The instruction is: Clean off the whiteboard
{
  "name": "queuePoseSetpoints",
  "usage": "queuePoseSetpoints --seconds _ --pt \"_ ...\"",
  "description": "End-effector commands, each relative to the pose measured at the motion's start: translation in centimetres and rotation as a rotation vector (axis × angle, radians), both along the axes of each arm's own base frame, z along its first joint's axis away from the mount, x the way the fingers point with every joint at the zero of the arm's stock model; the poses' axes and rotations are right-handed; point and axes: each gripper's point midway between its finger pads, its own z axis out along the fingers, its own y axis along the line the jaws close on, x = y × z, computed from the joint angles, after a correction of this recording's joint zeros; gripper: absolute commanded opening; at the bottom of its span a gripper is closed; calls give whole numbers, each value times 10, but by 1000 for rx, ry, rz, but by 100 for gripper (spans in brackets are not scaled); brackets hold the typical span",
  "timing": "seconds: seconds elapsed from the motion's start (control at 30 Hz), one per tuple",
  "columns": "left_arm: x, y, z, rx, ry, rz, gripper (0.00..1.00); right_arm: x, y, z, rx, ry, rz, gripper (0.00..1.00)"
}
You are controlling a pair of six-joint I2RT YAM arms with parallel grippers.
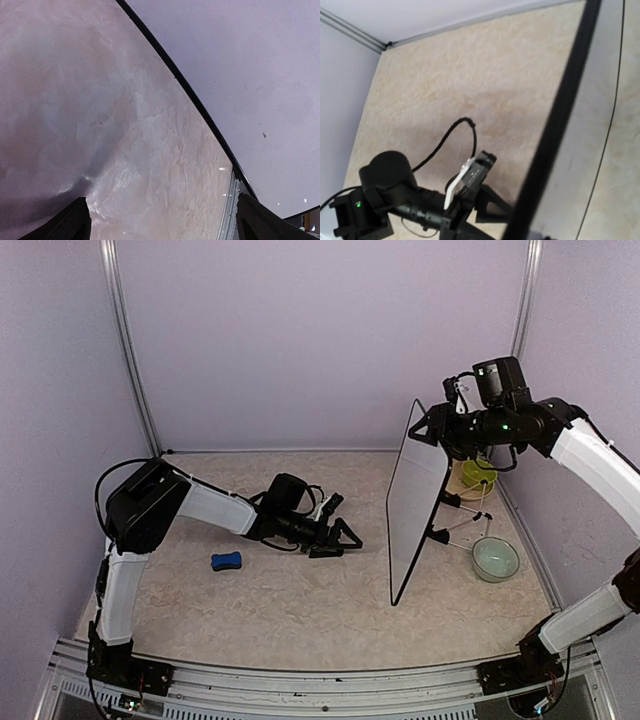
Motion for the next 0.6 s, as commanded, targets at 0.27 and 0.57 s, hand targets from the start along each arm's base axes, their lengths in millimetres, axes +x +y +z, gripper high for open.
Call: queuePoseSetpoints --seconds 0.27,0.57 --pt "-23 21 -56 137 132 15 99 -7 -54 105 3 -327 -156 14" --pt "-23 21 -56 138 130 14 99 -19 -80 129 -36 -426 -241 14"
